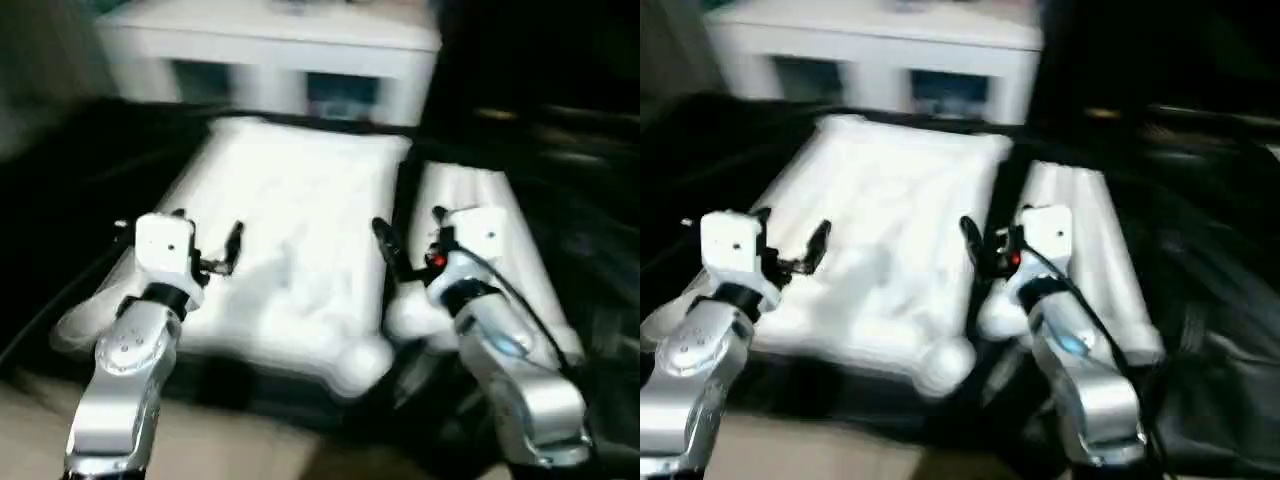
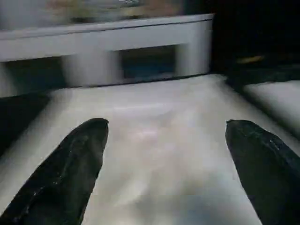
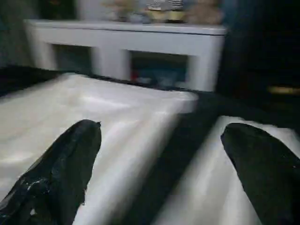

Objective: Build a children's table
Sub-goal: Move to table, then rotate table base

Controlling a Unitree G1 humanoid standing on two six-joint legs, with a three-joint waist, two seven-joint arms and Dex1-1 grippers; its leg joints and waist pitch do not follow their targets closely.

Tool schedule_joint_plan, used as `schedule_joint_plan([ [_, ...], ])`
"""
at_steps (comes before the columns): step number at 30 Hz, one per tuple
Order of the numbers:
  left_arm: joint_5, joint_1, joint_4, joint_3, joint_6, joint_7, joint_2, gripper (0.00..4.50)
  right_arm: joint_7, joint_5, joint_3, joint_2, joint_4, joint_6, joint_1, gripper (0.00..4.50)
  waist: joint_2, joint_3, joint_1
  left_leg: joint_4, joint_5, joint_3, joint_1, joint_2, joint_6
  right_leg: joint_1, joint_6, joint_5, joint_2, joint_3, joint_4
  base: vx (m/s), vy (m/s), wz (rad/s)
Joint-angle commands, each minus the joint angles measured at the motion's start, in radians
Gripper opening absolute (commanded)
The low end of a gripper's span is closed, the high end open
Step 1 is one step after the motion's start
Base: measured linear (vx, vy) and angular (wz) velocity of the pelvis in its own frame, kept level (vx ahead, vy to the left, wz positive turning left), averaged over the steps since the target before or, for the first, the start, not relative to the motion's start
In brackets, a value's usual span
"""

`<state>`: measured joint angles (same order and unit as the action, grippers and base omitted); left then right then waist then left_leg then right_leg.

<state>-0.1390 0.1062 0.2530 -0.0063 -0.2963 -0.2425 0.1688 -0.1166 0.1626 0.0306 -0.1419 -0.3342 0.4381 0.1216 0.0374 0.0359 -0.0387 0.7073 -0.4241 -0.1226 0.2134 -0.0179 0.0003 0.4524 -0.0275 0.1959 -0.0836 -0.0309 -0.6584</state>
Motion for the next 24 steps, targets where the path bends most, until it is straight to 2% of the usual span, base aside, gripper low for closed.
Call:
schedule_joint_plan([
  [1,-0.029,-0.034,0.027,-0.011,0.035,-0.07,0.041,4.47,-0.025,0.014,0.005,0.002,-0.031,0.033,-0.001,4.5,0.008,-0.081,-0.046,0.06,0.276,0.071,0.174,-0.072,-0.012,-0.245,-0.493,-0.824,-0.214,0.193,0.045,0.188,0.001,0.24],
  [2,-0.047,-0.05,0.034,-0.018,0.05,-0.124,0.067,4.47,-0.054,0.021,0.011,-0.016,-0.048,0.043,-0.009,4.5,0.009,-0.069,-0.043,0.028,0.387,0.111,0.207,-0.115,-0.047,-0.231,-0.471,-1.346,-0.191,0.169,0.0,0.188,0.001,0.24],
  [3,-0.047,-0.05,0.034,-0.018,0.05,-0.124,0.067,4.47,-0.054,0.021,0.011,-0.016,-0.048,0.043,-0.009,4.5,0.005,-0.068,-0.053,0.004,0.441,0.113,0.202,-0.119,-0.059,-0.211,-0.432,-1.471,-0.156,0.139,-0.005,-0.04,-0.097,0.04],
  [4,-0.057,-0.055,0.037,-0.018,0.052,-0.142,0.073,4.47,-0.065,0.025,0.013,-0.022,-0.053,0.046,-0.011,4.5,-0.031,-0.06,-0.042,-0.097,0.678,0.088,0.183,-0.106,-0.073,-0.145,-0.289,-1.338,-0.02,0.038,-0.01,-0.257,-0.144,-0.09],
  [5,-0.063,-0.062,0.044,-0.027,0.054,-0.177,0.096,4.47,-0.088,0.033,0.015,-0.04,-0.063,0.044,-0.013,4.5,-0.093,-0.06,-0.035,-0.12,0.906,0.076,0.17,-0.122,-0.082,-0.126,-0.136,-0.865,0.075,-0.013,-0.004,-0.257,-0.144,-0.09],
  [6,-0.065,-0.065,0.046,-0.03,0.057,-0.19,0.105,4.47,-0.096,0.035,0.015,-0.046,-0.067,0.044,-0.014,4.5,-0.102,-0.053,-0.028,-0.133,0.873,0.085,0.164,-0.179,-0.068,-0.107,-0.082,-0.582,0.06,-0.019,0.01,-0.223,-0.11,-0.25],
  [7,-0.087,-0.076,0.057,-0.036,0.056,-0.247,0.135,4.47,-0.134,0.055,0.007,-0.073,-0.081,0.041,-0.014,4.5,-0.09,-0.041,-0.03,-0.167,0.539,0.079,0.166,-0.241,-0.041,-0.11,-0.064,-0.165,0.005,0.005,0.045,-0.09,-0.024,-0.08],
  [8,-0.094,-0.078,0.06,-0.037,0.055,-0.263,0.142,4.47,-0.143,0.062,0.005,-0.08,-0.086,0.042,-0.014,4.5,-0.072,-0.032,-0.038,-0.164,0.17,0.033,0.156,-0.208,-0.072,-0.104,-0.117,0.048,-0.015,0.033,0.092,-0.09,-0.024,-0.08],
  [9,-0.102,-0.081,0.063,-0.037,0.054,-0.281,0.149,4.47,-0.153,0.07,0.002,-0.089,-0.092,0.043,-0.014,4.5,-0.07,-0.027,-0.043,-0.166,0.051,0.017,0.147,-0.194,-0.096,-0.097,-0.135,0.159,-0.015,0.036,0.105,-0.055,0.034,0.16],
  [10,-0.16,-0.085,0.082,-0.036,0.02,-0.357,0.174,4.47,-0.206,0.1,-0.01,-0.126,-0.099,0.034,-0.007,4.5,-0.056,-0.017,-0.043,-0.175,-0.056,-0.004,0.144,-0.182,-0.109,-0.099,-0.117,0.375,-0.021,0.042,0.126,-0.054,0.026,0.11],
  [11,-0.16,-0.085,0.083,-0.036,0.02,-0.357,0.174,4.47,-0.207,0.1,-0.01,-0.127,-0.099,0.033,-0.007,4.5,-0.058,-0.014,-0.046,-0.181,-0.119,-0.008,0.131,-0.187,-0.113,-0.086,-0.074,0.524,-0.026,0.045,0.142,-0.054,0.026,0.11],
  [12,-0.176,-0.084,0.089,-0.041,0.006,-0.384,0.185,4.47,-0.219,0.107,-0.016,-0.141,-0.102,0.036,-0.003,4.5,-0.055,-0.011,-0.041,-0.185,-0.138,-0.009,0.134,-0.186,-0.111,-0.085,-0.055,0.564,-0.027,0.044,0.146,-0.052,0.02,0.02],
  [13,-0.188,-0.081,0.092,-0.048,-0.007,-0.409,0.199,4.47,-0.235,0.111,-0.02,-0.158,-0.104,0.038,0.002,4.5,-0.056,-0.014,-0.042,-0.193,-0.145,-0.008,0.136,-0.188,-0.113,-0.089,-0.024,0.605,-0.034,0.04,0.151,0.0,0.0,0.0],
  [15,-0.198,-0.069,0.088,-0.065,-0.019,-0.449,0.227,4.47,-0.29,0.121,-0.017,-0.197,-0.108,0.042,0.014,4.5,-0.06,-0.02,-0.041,-0.198,-0.134,-0.005,0.143,-0.192,-0.111,-0.093,-0.009,0.571,-0.036,0.037,0.147,0.0,0.0,0.0],
  [16,-0.203,-0.048,0.073,-0.079,-0.02,-0.485,0.259,4.47,-0.377,0.148,-0.014,-0.249,-0.117,0.059,0.025,4.5,-0.06,-0.022,-0.039,-0.201,-0.13,-0.003,0.146,-0.193,-0.105,-0.096,-0.011,0.527,-0.035,0.035,0.143,0.0,0.0,0.0],
  [18,-0.203,-0.026,0.053,-0.088,-0.016,-0.527,0.29,4.47,-0.458,0.17,-0.006,-0.302,-0.123,0.067,0.034,4.5,-0.059,-0.024,-0.041,-0.198,-0.106,-0.009,0.145,-0.195,-0.091,-0.094,-0.033,0.448,-0.035,0.039,0.138,0.0,0.0,0.0],
  [19,-0.205,-0.021,0.049,-0.089,-0.017,-0.538,0.297,4.47,-0.474,0.175,-0.004,-0.313,-0.123,0.069,0.036,4.5,-0.059,-0.024,-0.041,-0.198,-0.106,-0.009,0.145,-0.195,-0.091,-0.094,-0.033,0.448,-0.035,0.039,0.138,0.0,0.0,0.0],
  [20,-0.217,-0.011,0.037,-0.095,-0.024,-0.601,0.331,4.47,-0.543,0.182,0.011,-0.369,-0.119,0.061,0.041,4.5,-0.061,-0.027,-0.043,-0.195,-0.102,-0.011,0.141,-0.195,-0.084,-0.094,-0.046,0.445,-0.037,0.039,0.137,0.0,0.0,0.0],
  [21,-0.219,0.004,0.013,-0.115,-0.033,-0.705,0.395,4.47,-0.663,0.198,0.034,-0.461,-0.107,0.056,0.044,4.5,-0.057,-0.029,-0.045,-0.195,-0.084,-0.011,0.145,-0.196,-0.074,-0.1,-0.051,0.419,-0.038,0.04,0.134,0.0,0.0,0.0],
  [22,-0.211,0.012,-0.001,-0.127,-0.023,-0.751,0.425,4.47,-0.721,0.195,0.05,-0.508,-0.101,0.045,0.045,4.5,-0.06,-0.03,-0.047,-0.194,-0.078,-0.012,0.144,-0.197,-0.069,-0.099,-0.054,0.405,-0.038,0.041,0.132,0.0,0.0,0.0],
  [24,-0.173,0.029,-0.038,-0.153,0.014,-0.806,0.465,4.47,-0.805,0.187,0.076,-0.575,-0.098,0.037,0.043,4.5,-0.054,-0.031,-0.047,-0.191,-0.05,-0.015,0.146,-0.198,-0.049,-0.099,-0.076,0.366,-0.04,0.041,0.129,0.0,0.0,0.0],
])
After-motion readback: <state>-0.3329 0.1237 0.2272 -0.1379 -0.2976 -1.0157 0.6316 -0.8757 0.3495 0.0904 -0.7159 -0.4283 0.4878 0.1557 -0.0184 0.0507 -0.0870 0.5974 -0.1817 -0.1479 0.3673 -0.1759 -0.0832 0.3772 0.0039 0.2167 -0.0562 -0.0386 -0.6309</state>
